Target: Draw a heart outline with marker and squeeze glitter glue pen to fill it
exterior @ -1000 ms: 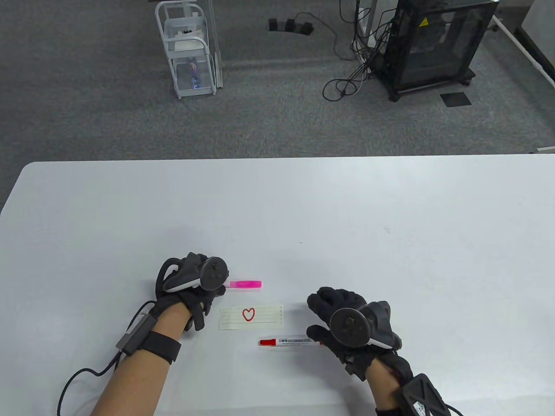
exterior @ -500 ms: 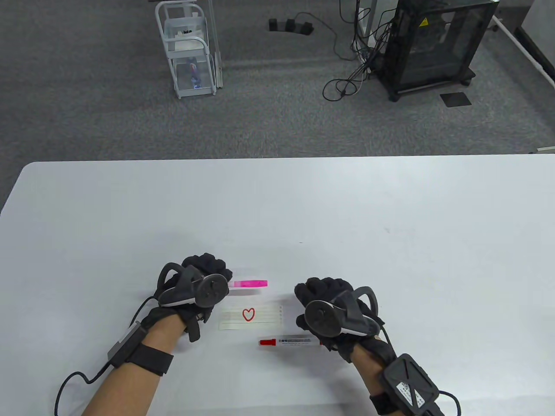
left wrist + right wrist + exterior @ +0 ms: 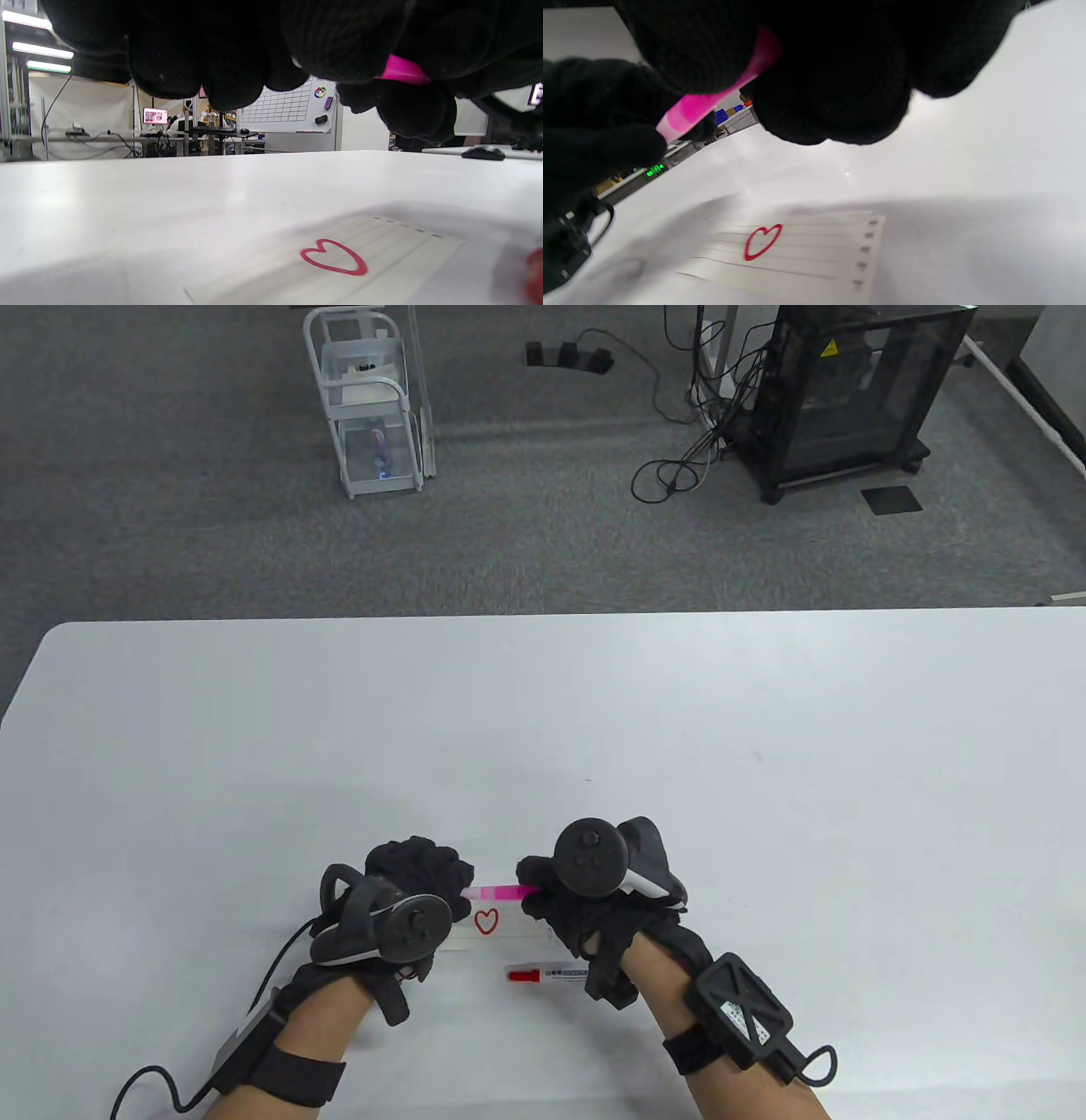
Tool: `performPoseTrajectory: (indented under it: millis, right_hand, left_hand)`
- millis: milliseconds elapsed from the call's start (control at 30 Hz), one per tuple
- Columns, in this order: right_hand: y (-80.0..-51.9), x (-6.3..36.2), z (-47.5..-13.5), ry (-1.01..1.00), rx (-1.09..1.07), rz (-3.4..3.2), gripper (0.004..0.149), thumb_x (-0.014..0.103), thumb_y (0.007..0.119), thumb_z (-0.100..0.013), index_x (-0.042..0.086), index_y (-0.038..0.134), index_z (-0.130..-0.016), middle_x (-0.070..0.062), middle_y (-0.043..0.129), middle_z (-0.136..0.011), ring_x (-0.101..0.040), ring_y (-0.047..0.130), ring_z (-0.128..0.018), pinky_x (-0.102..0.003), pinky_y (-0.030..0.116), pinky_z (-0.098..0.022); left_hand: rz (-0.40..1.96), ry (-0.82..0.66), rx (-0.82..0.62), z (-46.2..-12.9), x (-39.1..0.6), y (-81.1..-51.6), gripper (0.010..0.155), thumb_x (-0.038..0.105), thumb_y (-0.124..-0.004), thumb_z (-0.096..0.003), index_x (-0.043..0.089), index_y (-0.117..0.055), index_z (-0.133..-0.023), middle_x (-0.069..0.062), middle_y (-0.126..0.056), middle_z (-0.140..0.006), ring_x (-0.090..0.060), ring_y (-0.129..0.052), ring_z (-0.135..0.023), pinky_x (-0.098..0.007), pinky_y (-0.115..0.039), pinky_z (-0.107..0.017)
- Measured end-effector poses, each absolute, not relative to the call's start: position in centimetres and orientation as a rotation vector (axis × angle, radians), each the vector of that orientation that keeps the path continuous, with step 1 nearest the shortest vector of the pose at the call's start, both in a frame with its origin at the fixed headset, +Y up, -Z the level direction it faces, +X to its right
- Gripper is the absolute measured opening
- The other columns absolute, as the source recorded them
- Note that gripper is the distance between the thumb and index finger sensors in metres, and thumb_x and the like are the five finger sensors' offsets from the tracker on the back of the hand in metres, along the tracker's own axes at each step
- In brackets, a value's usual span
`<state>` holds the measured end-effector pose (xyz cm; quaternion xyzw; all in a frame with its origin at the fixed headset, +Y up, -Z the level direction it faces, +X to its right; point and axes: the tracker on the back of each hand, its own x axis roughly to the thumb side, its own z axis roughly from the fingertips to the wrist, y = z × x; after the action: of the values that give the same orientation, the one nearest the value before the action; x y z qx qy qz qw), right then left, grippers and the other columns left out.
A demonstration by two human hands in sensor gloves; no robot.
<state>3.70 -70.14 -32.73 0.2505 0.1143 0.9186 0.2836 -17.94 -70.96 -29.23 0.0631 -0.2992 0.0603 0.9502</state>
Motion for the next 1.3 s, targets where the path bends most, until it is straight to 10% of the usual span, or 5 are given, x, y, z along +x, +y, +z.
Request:
performPoseTrajectory:
  millis: [533, 800, 933, 1167, 1300]
  right_hand:
    - [-70.9, 5.7, -33.0, 0.283, 0.553, 2.280, 0.085, 0.047, 0.084, -0.042, -0.001, 0.050, -0.105, -0.029, 0.078, -0.093, -0.038, 0.095, -0.063, -0.056, 0.075, -0.048]
    - [-71.4, 5.0, -33.4, 0.298, 0.533, 2.232, 0.051, 0.031, 0.086, -0.041, 0.011, 0.082, -0.088, -0.013, 0.099, -0.071, -0.025, 0.103, -0.045, -0.048, 0.083, -0.041]
    - [-71.6, 5.4, -33.4, 0.480, 0.409, 2.235, 0.087, 0.054, 0.076, -0.043, -0.007, 0.052, -0.101, -0.025, 0.090, -0.081, -0.028, 0.103, -0.044, -0.047, 0.084, -0.035]
    - [-71.5, 4.9, -33.3, 0.371, 0.425, 2.174, 0.051, 0.031, 0.084, -0.043, 0.010, 0.079, -0.090, -0.014, 0.097, -0.073, -0.023, 0.104, -0.044, -0.044, 0.086, -0.035]
    - [-71.7, 5.4, -33.5, 0.513, 0.338, 2.106, 0.085, 0.053, 0.075, -0.045, -0.007, 0.054, -0.101, -0.027, 0.089, -0.080, -0.023, 0.105, -0.038, -0.041, 0.087, -0.029]
  left_hand:
    - [0.321, -0.647, 0.087, -30.7, -18.7, -72.1, 0.050, 0.045, -0.073, -0.0453, 0.014, -0.085, -0.083, -0.006, -0.107, -0.068, -0.031, -0.104, -0.066, -0.058, -0.072, -0.058]
    - [0.324, -0.642, 0.093, -30.6, -18.8, -72.1, 0.050, 0.044, -0.074, -0.0455, 0.013, -0.086, -0.083, -0.007, -0.107, -0.068, -0.032, -0.103, -0.066, -0.059, -0.071, -0.059]
    - [0.348, -0.632, 0.102, -30.6, -19.0, -71.9, 0.050, 0.044, -0.074, -0.0457, 0.013, -0.086, -0.083, -0.007, -0.107, -0.069, -0.032, -0.103, -0.067, -0.059, -0.071, -0.059]
    - [0.345, -0.626, 0.087, -30.5, -19.2, -72.2, 0.050, 0.044, -0.075, -0.0459, 0.013, -0.086, -0.083, -0.007, -0.107, -0.069, -0.032, -0.103, -0.067, -0.059, -0.071, -0.059]
    - [0.364, -0.626, 0.087, -30.5, -19.2, -72.2, 0.050, 0.044, -0.075, -0.0460, 0.013, -0.085, -0.083, -0.008, -0.107, -0.070, -0.033, -0.103, -0.068, -0.059, -0.070, -0.059]
